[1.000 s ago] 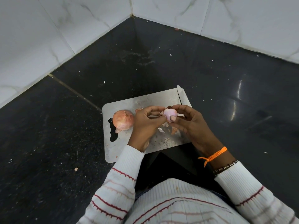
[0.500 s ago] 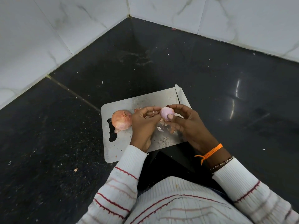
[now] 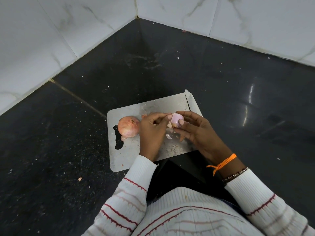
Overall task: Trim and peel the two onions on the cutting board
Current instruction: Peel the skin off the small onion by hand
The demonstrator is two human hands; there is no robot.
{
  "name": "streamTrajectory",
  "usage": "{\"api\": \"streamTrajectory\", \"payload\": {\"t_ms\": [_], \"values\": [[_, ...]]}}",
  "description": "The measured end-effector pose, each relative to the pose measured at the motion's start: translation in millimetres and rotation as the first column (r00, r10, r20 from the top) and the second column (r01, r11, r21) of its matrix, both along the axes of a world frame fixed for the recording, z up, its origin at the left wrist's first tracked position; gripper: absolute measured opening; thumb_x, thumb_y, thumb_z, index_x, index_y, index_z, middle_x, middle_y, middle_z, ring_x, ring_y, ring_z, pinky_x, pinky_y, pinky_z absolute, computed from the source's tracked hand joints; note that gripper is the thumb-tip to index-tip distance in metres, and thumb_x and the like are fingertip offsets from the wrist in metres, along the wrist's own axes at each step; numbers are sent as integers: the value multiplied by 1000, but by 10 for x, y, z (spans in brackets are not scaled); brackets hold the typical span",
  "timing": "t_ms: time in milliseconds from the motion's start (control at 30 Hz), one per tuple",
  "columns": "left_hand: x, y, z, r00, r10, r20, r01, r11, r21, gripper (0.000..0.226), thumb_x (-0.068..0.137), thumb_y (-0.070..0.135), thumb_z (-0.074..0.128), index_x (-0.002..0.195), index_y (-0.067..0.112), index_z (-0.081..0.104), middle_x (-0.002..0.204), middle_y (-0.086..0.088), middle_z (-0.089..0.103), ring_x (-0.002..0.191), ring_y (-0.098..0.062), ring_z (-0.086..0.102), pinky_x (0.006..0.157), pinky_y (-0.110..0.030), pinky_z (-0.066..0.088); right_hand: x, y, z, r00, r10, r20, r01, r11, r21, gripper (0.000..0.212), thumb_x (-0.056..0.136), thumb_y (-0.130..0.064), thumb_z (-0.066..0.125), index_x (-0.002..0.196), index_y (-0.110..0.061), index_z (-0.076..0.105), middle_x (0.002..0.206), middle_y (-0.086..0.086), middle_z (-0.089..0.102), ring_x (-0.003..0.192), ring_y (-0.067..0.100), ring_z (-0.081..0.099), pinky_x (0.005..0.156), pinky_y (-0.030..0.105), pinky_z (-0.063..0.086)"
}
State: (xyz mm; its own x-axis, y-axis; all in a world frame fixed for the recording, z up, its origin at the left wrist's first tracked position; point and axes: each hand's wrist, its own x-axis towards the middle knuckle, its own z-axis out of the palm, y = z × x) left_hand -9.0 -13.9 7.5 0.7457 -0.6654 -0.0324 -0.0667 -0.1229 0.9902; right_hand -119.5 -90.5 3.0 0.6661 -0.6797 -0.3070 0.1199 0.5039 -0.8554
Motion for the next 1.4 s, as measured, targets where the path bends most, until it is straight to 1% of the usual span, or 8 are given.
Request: {"api": "streamTrajectory", "payload": {"t_ms": [133, 300, 400, 600, 767, 900, 1067, 1400], "values": [[3, -8, 7, 954, -33, 296, 19, 998, 52, 9, 83, 8, 68, 86, 14, 74, 78, 7, 63, 74, -2, 59, 66, -7, 45, 6, 6, -31, 997, 14, -71, -17, 999, -35, 28, 84, -1, 61, 110, -10, 62, 119, 13, 61, 103, 27, 65, 81, 29, 58], [-8, -18, 18, 879, -100, 467, 53, 992, 112, 4, 82, 9, 69, 80, 12, 70, 78, 8, 57, 74, -4, 55, 70, -17, 48, 12, 17, -58, 992, -5, -124, -9, 994, -111, 34, 80, 2, 66, 113, -5, 61, 122, 8, 60, 108, 26, 62, 83, 35, 57], [-8, -42, 14, 912, -105, 397, 59, 990, 128, 4, 85, 11, 66, 84, 14, 69, 82, 8, 62, 79, -5, 57, 77, -25, 47, 29, 21, -60, 994, -6, -109, -2, 997, -72, 32, 83, 1, 62, 114, -6, 59, 121, 13, 60, 106, 31, 63, 82, 32, 58], [27, -72, 41, 999, 22, 35, -26, 993, 113, 12, 93, 8, 55, 88, 13, 65, 84, 2, 64, 76, -4, 59, 65, -7, 47, 33, 17, 10, 998, 20, 67, -24, 998, 57, 30, 86, 10, 51, 113, -2, 55, 107, 16, 63, 91, 21, 68, 77, 25, 57], [44, -60, 64, 935, 86, -345, -84, 996, 19, 13, 93, 3, 55, 90, 11, 65, 85, -4, 65, 67, -2, 66, 62, -16, 53, 26, 0, 25, 990, -12, 143, -5, 993, 116, 27, 83, 3, 55, 108, -7, 59, 100, 11, 67, 89, 21, 67, 86, 31, 56], [28, -47, 72, 951, 27, -309, -35, 999, -20, 18, 94, 5, 54, 102, 11, 68, 105, -5, 70, 99, -15, 67, 84, -24, 56, 26, -7, 36, 989, -53, 137, 38, 993, 111, 31, 68, -3, 63, 99, -5, 60, 89, 7, 71, 81, 18, 68, 77, 27, 56], [6, -19, 141, 984, -67, -168, 74, 997, 36, 20, 83, 24, 70, 103, 26, 67, 110, 6, 68, 103, -8, 63, 87, -28, 53, 18, -16, -12, 997, -49, 66, 49, 999, 5, 32, 64, 0, 69, 93, -6, 57, 94, 5, 68, 86, 20, 66, 78, 28, 56], [42, -20, 66, 998, -54, -26, 55, 997, 51, 9, 84, 11, 68, 78, 16, 71, 75, 1, 68, 72, -5, 62, 67, -16, 52, -17, 2, -57, 992, 33, -121, -57, 979, -196, 41, 75, -1, 71, 112, -16, 63, 114, 4, 64, 101, 27, 65, 90, 40, 54]]}}
